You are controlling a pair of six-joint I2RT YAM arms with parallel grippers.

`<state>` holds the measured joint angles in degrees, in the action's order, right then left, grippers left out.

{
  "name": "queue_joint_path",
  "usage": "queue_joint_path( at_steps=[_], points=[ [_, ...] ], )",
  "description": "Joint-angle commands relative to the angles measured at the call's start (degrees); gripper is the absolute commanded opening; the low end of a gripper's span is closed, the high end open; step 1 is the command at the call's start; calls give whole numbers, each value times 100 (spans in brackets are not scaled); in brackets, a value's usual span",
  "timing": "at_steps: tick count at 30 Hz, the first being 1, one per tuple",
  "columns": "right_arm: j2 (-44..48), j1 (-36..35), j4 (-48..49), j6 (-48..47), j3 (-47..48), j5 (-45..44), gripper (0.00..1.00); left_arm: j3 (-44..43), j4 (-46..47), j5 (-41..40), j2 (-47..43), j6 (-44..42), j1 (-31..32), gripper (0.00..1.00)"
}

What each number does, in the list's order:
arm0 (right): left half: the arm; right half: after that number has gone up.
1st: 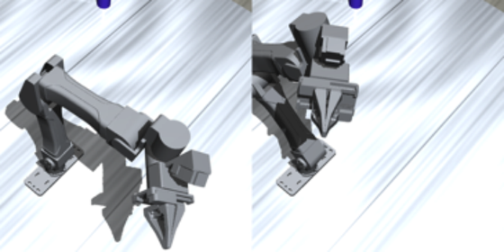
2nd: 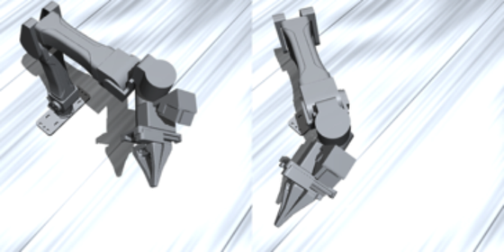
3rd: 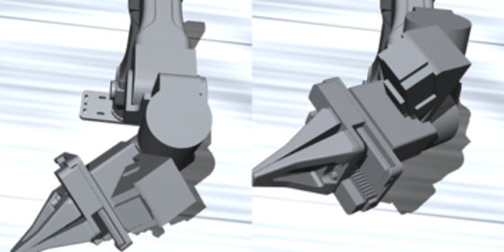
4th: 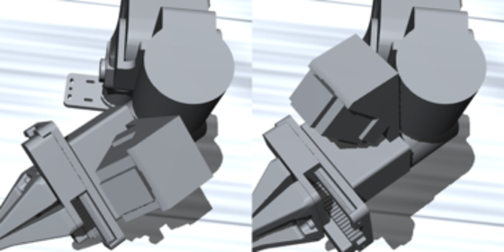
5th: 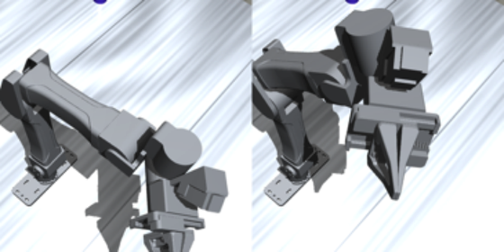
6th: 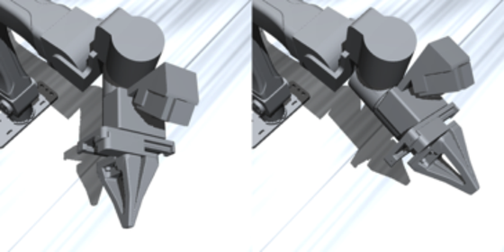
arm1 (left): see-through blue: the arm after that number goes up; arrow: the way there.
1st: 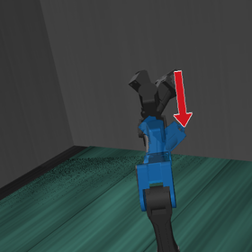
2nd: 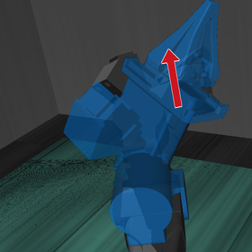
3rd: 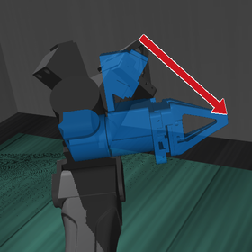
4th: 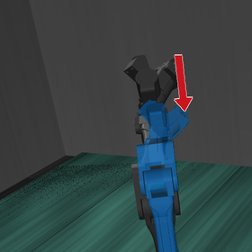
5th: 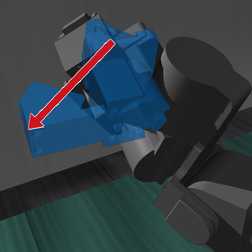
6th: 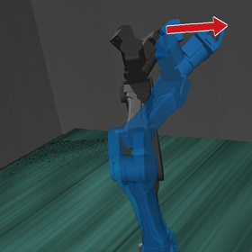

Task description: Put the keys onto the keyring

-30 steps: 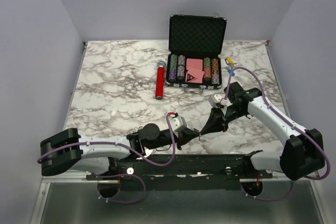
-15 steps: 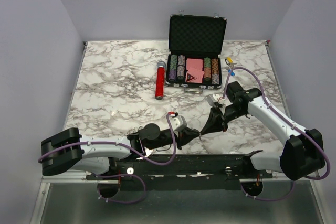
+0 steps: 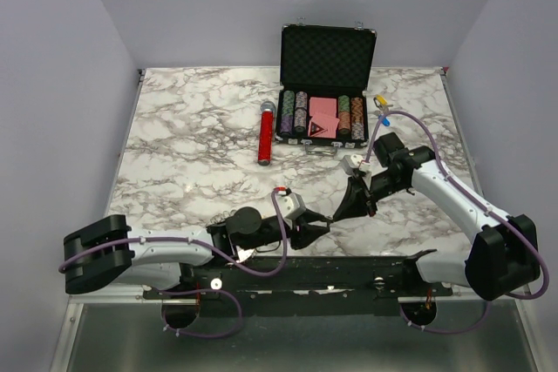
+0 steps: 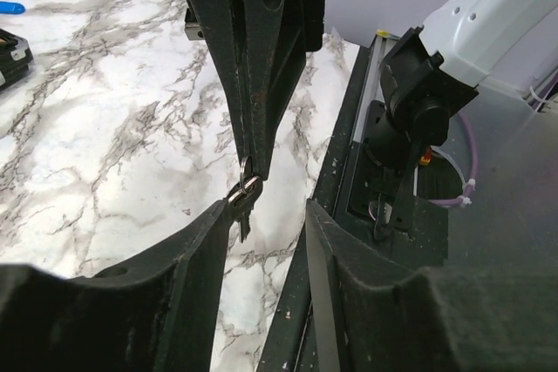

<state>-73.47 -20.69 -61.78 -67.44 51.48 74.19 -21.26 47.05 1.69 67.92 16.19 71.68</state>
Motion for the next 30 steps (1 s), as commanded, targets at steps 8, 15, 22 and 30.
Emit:
queue_joint_path(
  at_steps=[8,15,22,30],
  points=[
    [114,-23,228,249,11,-370,1,341,-231,-608,-736,-54,-14,59],
    [87,-32,201,310,63,-607,1,806,-319,-1407,-1465,226,-22,91],
    [-70,-32,-114,188,353,-1047,1,1168,-871,-1427,-2528,447,-172,99],
    [-264,-41,-581,-41,679,-1267,1,1168,-1576,-926,-3136,43,-251,99]
  ],
)
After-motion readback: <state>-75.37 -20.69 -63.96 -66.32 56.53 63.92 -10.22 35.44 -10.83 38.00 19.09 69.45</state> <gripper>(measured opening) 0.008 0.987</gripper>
